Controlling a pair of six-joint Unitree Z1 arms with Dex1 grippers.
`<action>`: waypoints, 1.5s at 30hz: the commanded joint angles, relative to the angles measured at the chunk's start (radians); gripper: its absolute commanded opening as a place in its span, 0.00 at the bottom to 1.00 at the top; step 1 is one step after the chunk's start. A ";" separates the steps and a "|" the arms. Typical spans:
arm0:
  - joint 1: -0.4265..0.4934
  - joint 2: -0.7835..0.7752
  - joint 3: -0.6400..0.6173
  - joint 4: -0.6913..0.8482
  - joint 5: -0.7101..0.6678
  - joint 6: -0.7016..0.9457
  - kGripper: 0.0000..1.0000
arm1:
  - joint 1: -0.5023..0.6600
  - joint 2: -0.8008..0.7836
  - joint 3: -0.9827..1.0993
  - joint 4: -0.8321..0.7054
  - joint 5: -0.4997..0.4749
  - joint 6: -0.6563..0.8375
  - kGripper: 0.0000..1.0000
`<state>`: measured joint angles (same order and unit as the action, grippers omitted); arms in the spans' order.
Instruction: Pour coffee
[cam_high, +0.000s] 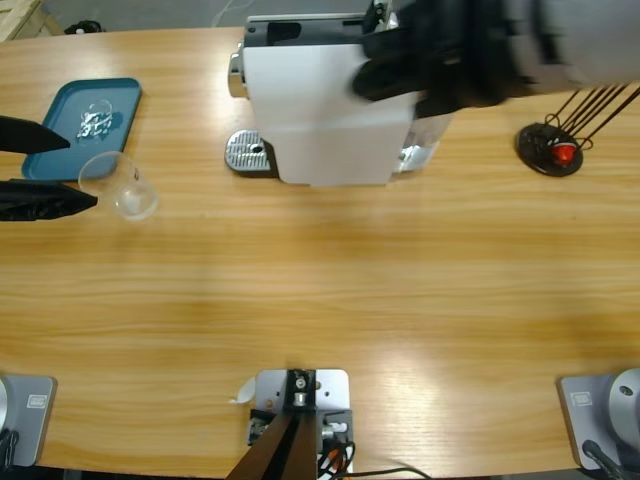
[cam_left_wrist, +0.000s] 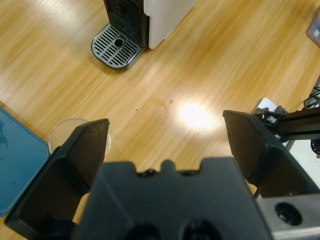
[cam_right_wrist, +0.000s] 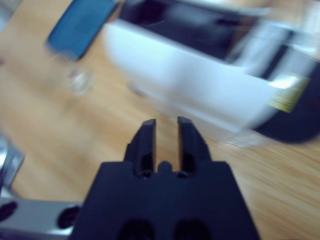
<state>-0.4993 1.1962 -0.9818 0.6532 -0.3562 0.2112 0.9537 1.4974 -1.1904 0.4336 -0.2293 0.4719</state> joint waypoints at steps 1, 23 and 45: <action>-0.008 -0.022 0.025 -0.009 -0.017 -0.007 1.00 | -0.026 0.065 -0.050 -0.118 -0.332 0.114 0.00; -0.008 0.015 0.034 -0.010 -0.018 -0.006 1.00 | 0.030 0.254 -0.322 -0.180 -0.300 0.152 0.00; -0.011 -0.010 0.045 -0.010 -0.029 -0.006 1.00 | 0.041 0.029 -0.407 0.010 -0.416 -0.068 0.00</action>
<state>-0.5012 1.1965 -0.9741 0.6531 -0.3710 0.2112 1.0334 1.6313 -1.7739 0.4760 -0.4660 0.2199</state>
